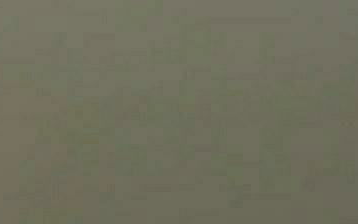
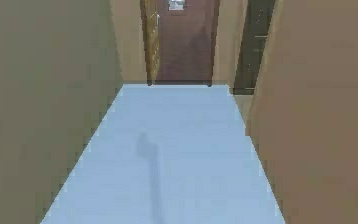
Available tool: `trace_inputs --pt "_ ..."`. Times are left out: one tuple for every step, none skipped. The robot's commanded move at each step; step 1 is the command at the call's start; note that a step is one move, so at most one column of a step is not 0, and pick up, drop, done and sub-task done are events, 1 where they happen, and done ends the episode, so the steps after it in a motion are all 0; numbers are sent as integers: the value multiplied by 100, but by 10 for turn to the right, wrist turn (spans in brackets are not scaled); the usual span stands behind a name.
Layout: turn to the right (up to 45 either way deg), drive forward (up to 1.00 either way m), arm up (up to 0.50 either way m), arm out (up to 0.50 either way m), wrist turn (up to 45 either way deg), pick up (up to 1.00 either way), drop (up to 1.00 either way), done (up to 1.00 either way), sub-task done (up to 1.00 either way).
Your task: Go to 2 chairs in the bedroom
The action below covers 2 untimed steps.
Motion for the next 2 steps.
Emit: trace_inputs --pt "-450 0 0 0 0 0 0 0 0" --pt "-300 0 0 0 0 0 0 0 0"
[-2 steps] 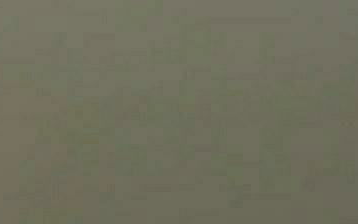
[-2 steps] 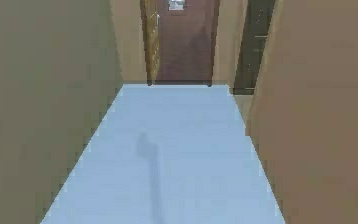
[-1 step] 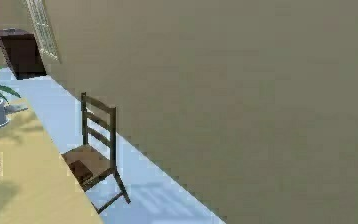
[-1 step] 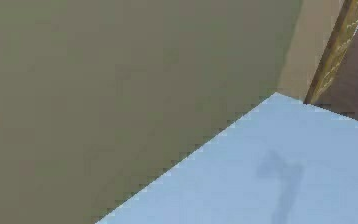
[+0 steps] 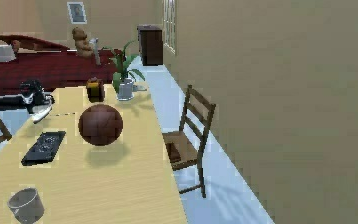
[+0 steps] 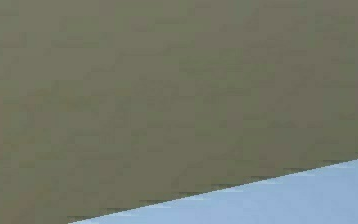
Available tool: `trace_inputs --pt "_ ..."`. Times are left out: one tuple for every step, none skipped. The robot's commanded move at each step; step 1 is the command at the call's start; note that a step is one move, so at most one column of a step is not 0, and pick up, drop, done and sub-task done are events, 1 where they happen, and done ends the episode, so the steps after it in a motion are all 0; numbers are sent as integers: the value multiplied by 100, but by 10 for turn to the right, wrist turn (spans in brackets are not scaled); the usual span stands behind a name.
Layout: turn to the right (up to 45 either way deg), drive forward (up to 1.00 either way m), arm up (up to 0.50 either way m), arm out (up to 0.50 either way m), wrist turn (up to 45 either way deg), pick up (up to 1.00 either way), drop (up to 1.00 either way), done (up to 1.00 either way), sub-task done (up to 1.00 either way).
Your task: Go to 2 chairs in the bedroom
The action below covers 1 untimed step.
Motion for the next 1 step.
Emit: trace_inputs --pt "0 0 0 0 0 0 0 100 0"
